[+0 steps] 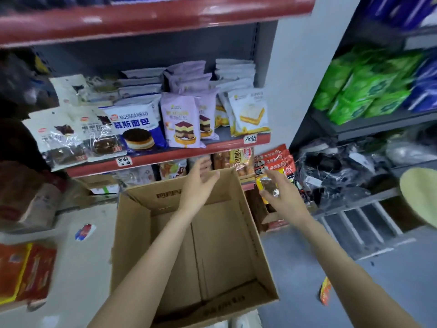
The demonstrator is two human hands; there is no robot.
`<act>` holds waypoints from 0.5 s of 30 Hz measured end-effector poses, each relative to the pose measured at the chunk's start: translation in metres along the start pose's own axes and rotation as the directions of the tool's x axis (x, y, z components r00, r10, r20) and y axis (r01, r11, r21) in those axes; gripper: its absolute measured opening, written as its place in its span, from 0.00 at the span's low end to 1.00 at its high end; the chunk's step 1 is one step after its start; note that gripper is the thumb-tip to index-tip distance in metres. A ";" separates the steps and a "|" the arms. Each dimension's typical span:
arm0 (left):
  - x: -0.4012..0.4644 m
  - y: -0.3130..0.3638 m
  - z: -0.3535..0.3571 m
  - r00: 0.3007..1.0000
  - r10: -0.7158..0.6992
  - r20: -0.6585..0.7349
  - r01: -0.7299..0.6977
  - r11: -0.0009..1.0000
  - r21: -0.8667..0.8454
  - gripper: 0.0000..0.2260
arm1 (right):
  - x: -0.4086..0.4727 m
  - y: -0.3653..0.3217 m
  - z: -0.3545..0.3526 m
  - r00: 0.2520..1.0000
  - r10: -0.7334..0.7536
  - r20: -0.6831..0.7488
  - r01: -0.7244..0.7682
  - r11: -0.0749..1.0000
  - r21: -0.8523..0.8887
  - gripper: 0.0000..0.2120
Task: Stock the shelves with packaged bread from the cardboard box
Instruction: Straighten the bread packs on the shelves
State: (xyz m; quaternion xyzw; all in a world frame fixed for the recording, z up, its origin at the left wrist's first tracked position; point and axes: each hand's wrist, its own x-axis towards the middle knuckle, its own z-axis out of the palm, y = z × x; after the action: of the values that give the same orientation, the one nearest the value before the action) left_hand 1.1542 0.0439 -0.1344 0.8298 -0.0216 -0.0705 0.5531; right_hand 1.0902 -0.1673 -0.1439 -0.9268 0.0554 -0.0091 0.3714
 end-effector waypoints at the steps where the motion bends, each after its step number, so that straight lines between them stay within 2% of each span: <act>1: 0.012 0.008 0.004 1.000 0.023 0.014 -0.023 0.999 -0.028 0.22 | 0.008 -0.001 -0.007 0.999 -0.001 -0.043 0.002 1.000 0.022 0.27; 4: 0.048 0.026 0.016 0.995 0.089 0.043 -0.087 0.994 -0.060 0.26 | 0.038 -0.001 -0.026 0.990 -0.014 -0.142 0.029 0.995 0.099 0.29; 8: 0.092 0.040 0.037 0.996 0.092 -0.015 -0.093 0.993 -0.075 0.31 | 0.094 0.009 -0.042 0.980 -0.063 -0.187 0.088 0.988 0.129 0.31; 12: 0.145 0.040 0.074 0.997 0.025 -0.069 -0.031 0.995 -0.091 0.37 | 0.171 0.034 -0.044 0.981 -0.067 -0.180 0.097 0.981 0.166 0.33; 15: 0.180 0.031 0.102 0.990 0.024 -0.142 -0.027 0.999 -0.021 0.37 | 0.226 0.055 -0.038 0.987 -0.087 -0.138 0.113 0.975 0.192 0.34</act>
State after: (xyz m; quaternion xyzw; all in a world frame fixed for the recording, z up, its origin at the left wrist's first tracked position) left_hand 1.3190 -0.0822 -0.1608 0.8260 0.0078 -0.0046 0.5636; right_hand 1.3071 -0.2582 -0.1598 -0.8841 0.0311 -0.0930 0.4569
